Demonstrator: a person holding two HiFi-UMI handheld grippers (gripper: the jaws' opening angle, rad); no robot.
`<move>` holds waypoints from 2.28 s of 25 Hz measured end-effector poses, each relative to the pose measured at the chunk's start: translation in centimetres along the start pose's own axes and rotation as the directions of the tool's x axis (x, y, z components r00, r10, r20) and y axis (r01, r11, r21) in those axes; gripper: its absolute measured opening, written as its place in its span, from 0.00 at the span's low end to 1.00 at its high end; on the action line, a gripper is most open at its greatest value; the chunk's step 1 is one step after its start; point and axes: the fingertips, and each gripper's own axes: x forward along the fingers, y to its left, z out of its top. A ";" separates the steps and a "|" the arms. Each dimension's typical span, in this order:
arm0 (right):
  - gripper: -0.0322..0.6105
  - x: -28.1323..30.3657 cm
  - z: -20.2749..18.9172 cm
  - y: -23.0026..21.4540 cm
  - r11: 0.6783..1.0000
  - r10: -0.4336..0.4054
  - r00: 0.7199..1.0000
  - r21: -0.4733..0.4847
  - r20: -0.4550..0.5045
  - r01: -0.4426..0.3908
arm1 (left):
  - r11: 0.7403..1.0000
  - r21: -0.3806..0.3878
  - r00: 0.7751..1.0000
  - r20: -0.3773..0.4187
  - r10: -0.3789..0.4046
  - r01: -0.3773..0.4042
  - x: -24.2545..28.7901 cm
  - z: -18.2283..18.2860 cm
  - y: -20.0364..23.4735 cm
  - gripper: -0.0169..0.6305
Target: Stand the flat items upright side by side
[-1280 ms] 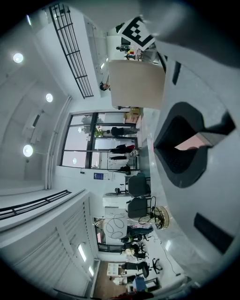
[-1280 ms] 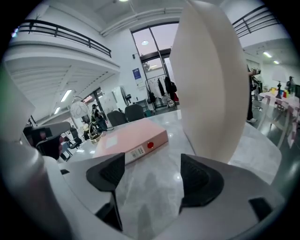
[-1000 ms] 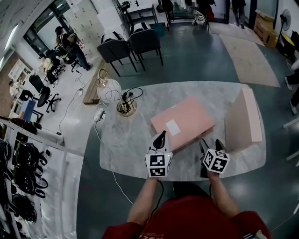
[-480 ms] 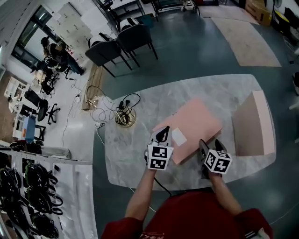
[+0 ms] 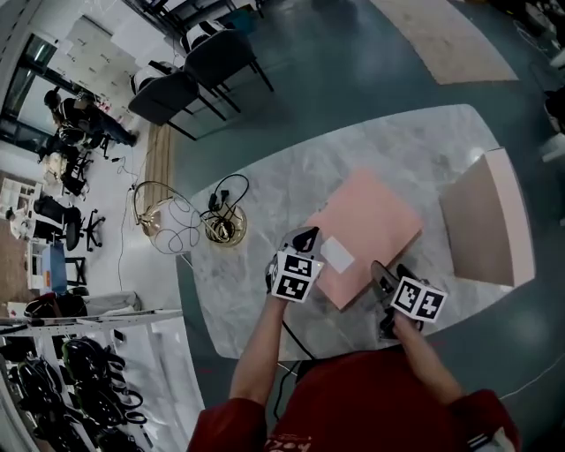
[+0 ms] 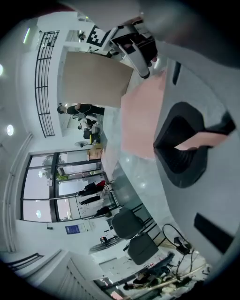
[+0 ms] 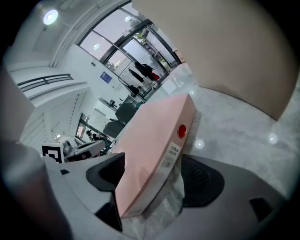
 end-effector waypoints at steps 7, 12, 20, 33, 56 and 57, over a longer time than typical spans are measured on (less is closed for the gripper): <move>0.59 1.7 -2.9 0.6 0.995 -0.022 1.000 0.094 0.004 0.022 | 0.992 0.045 0.993 -0.022 -0.120 0.121 2.2 -2.4 1.1 0.03; 0.59 2.1 -3.8 1.5 0.984 -0.020 0.997 0.179 0.076 0.006 | 0.981 0.060 0.982 -0.065 -0.179 0.183 3.1 -4.8 1.1 0.03; 0.59 4.2 -5.8 1.7 0.972 -0.004 0.999 0.236 0.053 -0.009 | 0.971 0.035 0.965 -0.126 -0.232 0.238 3.7 -5.0 1.0 0.03; 0.59 2.5 -1.5 5.3 0.996 0.049 0.984 0.070 0.169 -0.061 | 0.956 -0.188 0.968 -0.074 -0.241 0.223 3.0 -4.7 3.8 0.03; 0.56 6.1 4.2 13.4 0.989 0.143 0.987 0.041 -0.068 -0.140 | 0.867 -0.468 0.985 0.075 -0.154 0.171 0.6 -5.8 6.7 0.03; 0.56 6.5 3.9 13.5 0.990 0.143 0.983 0.032 -0.113 -0.141 | 0.869 -0.466 0.986 0.075 -0.150 0.168 0.7 -5.8 6.7 0.03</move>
